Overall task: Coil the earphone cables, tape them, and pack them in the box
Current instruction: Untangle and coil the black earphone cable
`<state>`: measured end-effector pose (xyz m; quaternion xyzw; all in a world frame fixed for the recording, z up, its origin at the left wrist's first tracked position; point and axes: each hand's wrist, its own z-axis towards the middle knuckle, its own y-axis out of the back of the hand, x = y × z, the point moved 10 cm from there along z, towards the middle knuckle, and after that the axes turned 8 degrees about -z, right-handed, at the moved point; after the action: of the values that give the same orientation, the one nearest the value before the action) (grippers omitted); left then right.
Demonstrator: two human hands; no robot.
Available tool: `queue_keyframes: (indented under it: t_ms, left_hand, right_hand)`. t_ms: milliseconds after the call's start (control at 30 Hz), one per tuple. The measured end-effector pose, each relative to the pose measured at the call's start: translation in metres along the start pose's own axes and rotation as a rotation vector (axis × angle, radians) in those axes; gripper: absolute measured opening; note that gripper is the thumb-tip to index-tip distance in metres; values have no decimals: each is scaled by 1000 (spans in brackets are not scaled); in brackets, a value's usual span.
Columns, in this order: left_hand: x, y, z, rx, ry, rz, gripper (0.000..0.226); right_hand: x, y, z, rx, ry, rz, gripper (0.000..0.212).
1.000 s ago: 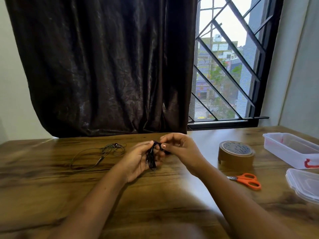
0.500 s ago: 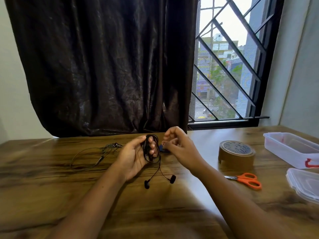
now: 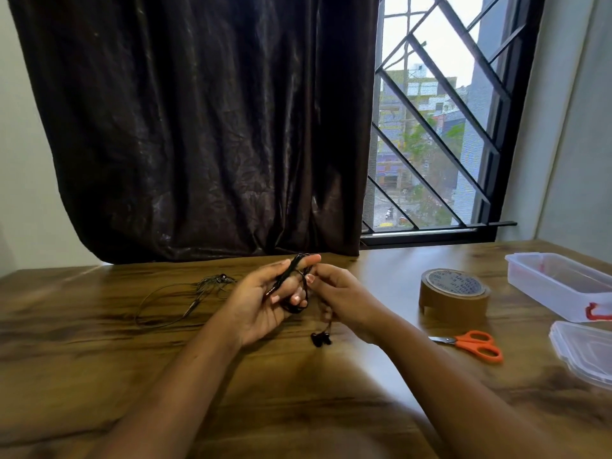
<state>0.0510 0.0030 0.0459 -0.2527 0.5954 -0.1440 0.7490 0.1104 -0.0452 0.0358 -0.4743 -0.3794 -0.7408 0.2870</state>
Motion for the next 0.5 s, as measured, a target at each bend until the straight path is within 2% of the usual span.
queue_keyframes:
  t_ms: [133, 200, 267, 333, 500]
  left_hand:
    - [-2, 9, 0, -43, 14, 128, 37]
    - [0, 15, 0, -82, 26, 189, 34]
    - [2, 19, -1, -115, 37, 214, 31]
    - [3, 20, -1, -143, 31, 233, 31]
    - [0, 30, 0, -239, -13, 281, 28]
  right_hand:
    - [0, 21, 2, -95, 8, -143, 26]
    - [0, 36, 1, -201, -5, -190, 24]
    - [-2, 45, -1, -263, -26, -174, 24]
    - [-7, 43, -2, -231, -62, -89, 22]
    - [1, 11, -5, 35, -10, -72, 21]
